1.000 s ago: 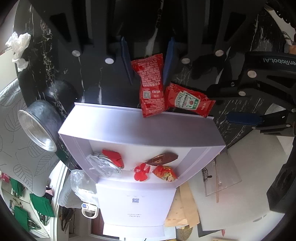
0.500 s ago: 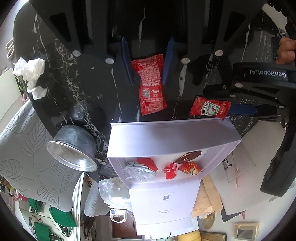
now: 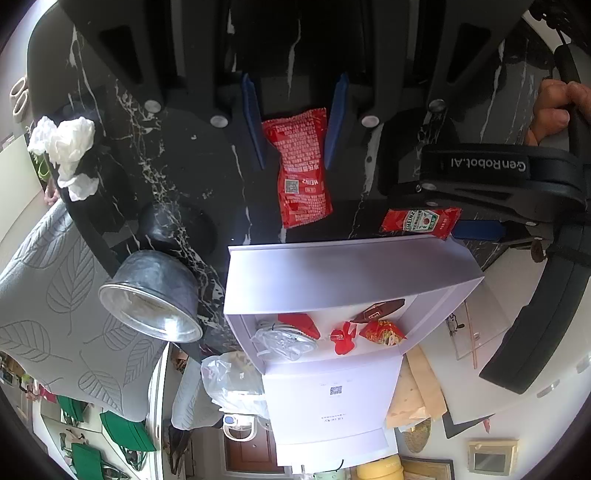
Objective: Organize objects
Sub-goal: 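Close the left gripper on the Heinz ketchup packet while the right grasps the red snack packet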
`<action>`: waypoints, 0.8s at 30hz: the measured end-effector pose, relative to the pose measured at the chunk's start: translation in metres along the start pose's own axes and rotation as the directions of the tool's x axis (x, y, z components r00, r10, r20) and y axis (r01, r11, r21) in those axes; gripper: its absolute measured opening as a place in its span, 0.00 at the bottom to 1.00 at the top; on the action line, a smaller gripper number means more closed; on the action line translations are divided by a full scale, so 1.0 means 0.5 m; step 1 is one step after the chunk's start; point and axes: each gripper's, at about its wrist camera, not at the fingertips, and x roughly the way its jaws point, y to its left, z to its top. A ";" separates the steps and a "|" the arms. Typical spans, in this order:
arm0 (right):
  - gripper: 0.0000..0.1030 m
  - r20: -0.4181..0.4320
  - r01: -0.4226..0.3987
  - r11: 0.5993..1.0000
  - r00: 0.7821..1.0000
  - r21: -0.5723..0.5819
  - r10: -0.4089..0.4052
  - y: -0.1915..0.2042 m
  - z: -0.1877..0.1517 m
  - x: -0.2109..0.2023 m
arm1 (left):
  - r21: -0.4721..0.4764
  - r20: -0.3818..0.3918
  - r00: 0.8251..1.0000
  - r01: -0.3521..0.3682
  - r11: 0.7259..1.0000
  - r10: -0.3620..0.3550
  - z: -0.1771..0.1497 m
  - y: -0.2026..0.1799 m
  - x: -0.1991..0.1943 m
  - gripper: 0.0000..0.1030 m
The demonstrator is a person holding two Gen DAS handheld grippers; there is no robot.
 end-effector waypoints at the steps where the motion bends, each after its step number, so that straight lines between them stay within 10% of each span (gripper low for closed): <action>1: 0.31 0.000 0.001 1.000 1.000 0.000 -0.001 0.000 0.000 0.000 | -0.006 0.009 1.000 -0.003 1.000 0.003 0.000 0.003 -0.002 0.81; 24: 0.24 0.005 0.089 0.996 0.996 -0.017 -0.089 0.044 -0.047 -0.030 | -0.013 -0.009 0.998 0.068 0.998 -0.068 -0.111 0.045 -0.079 0.71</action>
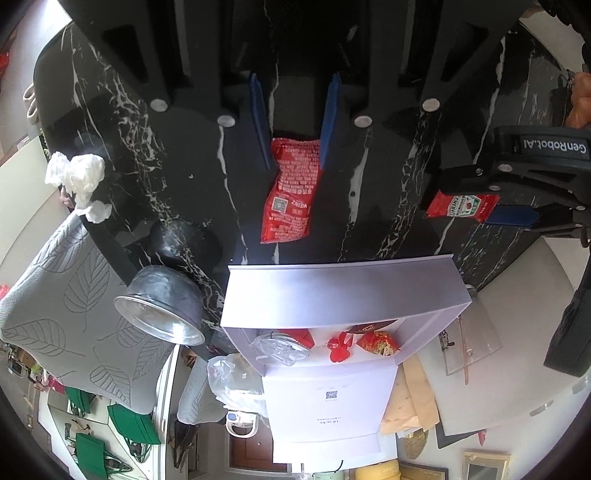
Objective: Organize objects
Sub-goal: 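Close the left gripper on the Heinz ketchup packet while the right grasps the red snack packet, then lift both packets off the table and carry them toward the white box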
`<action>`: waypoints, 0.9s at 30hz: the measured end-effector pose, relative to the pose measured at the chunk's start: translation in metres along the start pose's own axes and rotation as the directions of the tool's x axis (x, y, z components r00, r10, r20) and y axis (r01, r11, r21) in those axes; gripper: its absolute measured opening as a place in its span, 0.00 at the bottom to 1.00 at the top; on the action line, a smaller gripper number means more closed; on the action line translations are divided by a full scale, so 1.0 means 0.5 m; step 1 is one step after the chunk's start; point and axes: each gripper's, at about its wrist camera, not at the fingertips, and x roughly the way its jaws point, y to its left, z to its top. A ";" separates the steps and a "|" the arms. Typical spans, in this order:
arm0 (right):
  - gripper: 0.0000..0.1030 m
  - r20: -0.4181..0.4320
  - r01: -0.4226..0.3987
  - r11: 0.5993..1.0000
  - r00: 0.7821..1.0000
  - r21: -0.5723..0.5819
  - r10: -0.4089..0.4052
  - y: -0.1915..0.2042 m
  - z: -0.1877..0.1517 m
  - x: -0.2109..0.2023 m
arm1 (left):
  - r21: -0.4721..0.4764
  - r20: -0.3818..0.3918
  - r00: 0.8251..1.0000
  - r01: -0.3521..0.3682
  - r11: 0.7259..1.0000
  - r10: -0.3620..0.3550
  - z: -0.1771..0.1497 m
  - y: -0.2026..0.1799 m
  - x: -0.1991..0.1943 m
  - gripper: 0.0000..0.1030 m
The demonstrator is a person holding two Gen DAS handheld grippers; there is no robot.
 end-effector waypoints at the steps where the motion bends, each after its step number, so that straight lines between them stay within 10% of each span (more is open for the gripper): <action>1: 0.24 0.000 0.004 1.000 1.000 0.001 -0.004 0.000 -0.001 -0.001 | -0.005 0.003 1.000 -0.005 1.000 0.005 -0.005 0.004 -0.003 0.71; 27: 0.43 0.037 -0.028 0.999 0.999 0.018 0.027 0.016 -0.014 -0.009 | 0.019 0.037 0.999 0.008 1.000 -0.008 -0.051 0.016 -0.001 0.72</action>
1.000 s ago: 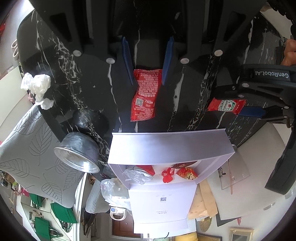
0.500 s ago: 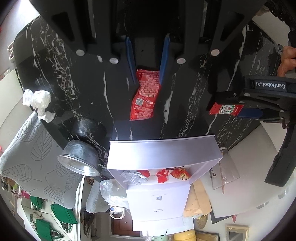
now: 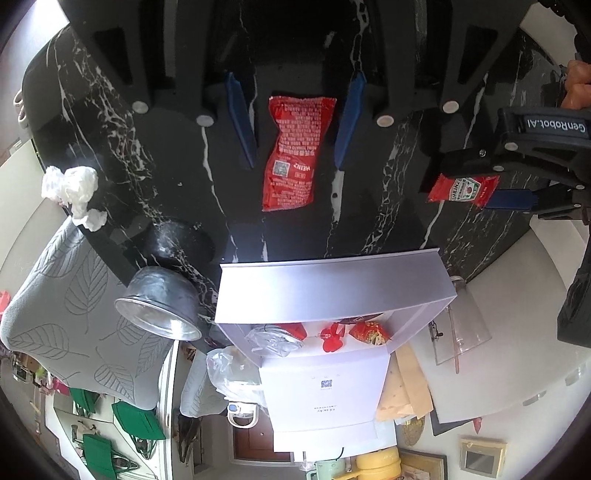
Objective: Organize objects
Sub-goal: 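Lift both packets off the table and carry them toward the white box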
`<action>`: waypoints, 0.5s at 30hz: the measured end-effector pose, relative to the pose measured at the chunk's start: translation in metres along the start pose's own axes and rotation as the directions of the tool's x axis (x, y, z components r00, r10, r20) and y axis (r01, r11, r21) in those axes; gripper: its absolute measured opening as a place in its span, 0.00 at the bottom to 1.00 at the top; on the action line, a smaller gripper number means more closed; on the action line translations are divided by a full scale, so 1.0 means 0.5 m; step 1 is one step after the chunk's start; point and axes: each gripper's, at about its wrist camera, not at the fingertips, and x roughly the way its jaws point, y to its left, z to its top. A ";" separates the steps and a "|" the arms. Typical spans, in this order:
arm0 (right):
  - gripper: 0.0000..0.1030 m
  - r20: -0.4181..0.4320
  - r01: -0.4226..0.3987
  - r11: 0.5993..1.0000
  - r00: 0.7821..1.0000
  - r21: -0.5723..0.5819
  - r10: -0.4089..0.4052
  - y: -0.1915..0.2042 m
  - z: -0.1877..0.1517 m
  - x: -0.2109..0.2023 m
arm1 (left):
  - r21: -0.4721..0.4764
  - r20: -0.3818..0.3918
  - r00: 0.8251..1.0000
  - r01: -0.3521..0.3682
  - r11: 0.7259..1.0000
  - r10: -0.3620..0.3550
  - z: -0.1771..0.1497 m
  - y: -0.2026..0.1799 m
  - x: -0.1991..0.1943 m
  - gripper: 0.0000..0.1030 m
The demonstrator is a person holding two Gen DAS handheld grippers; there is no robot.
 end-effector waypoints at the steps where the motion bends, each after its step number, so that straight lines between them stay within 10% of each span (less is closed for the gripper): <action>1: 0.43 0.003 0.024 1.000 1.000 -0.016 -0.024 0.006 -0.001 0.002 | 0.002 0.001 1.000 -0.002 1.000 0.002 -0.001 -0.001 0.000 0.72; 15: 0.20 -0.006 -0.002 0.999 1.000 -0.044 0.002 0.026 0.014 -0.012 | 0.002 -0.013 1.000 0.012 1.000 -0.012 -0.001 -0.002 -0.001 0.72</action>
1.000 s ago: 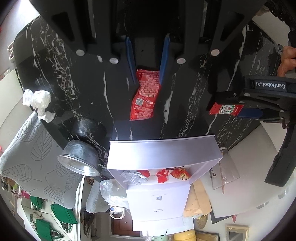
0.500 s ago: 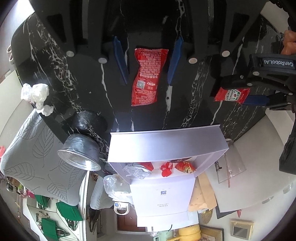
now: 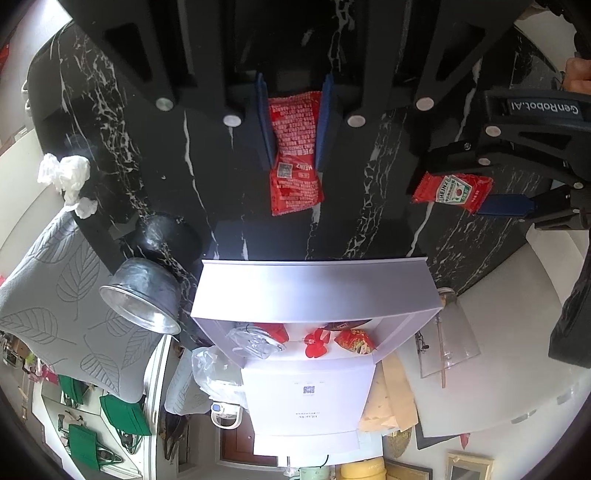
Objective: Organize objects
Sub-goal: 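Lift both packets off the table and carry them toward the white box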
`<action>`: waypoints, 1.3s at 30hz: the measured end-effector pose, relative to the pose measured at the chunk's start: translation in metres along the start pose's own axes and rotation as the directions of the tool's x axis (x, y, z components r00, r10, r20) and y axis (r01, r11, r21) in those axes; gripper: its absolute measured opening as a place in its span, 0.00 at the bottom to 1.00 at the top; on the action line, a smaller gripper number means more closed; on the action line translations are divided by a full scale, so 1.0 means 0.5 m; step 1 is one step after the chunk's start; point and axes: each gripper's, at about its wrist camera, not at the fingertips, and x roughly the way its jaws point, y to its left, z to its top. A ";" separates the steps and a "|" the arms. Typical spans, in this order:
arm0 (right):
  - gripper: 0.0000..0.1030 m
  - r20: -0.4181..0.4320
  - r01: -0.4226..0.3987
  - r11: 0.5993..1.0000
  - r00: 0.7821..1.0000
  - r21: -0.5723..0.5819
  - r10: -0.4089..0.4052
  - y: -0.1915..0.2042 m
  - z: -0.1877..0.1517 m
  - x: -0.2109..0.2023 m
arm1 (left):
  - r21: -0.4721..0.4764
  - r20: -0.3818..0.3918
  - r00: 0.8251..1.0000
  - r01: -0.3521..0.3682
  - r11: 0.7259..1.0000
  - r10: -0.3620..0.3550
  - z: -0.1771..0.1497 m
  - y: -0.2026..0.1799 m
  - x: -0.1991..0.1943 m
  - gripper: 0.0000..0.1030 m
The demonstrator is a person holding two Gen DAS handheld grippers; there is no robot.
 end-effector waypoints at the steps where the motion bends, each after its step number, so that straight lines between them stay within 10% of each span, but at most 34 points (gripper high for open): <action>1: 0.20 0.008 0.010 1.000 1.000 -0.004 -0.010 0.001 0.003 -0.006 | -0.005 0.001 1.000 0.006 1.000 -0.006 0.001 0.003 -0.003 0.72; 39: 0.20 0.176 -0.033 0.997 0.983 -0.066 0.044 0.014 0.120 -0.191 | 0.070 0.217 0.976 0.003 0.998 -0.018 0.125 -0.027 -0.195 0.72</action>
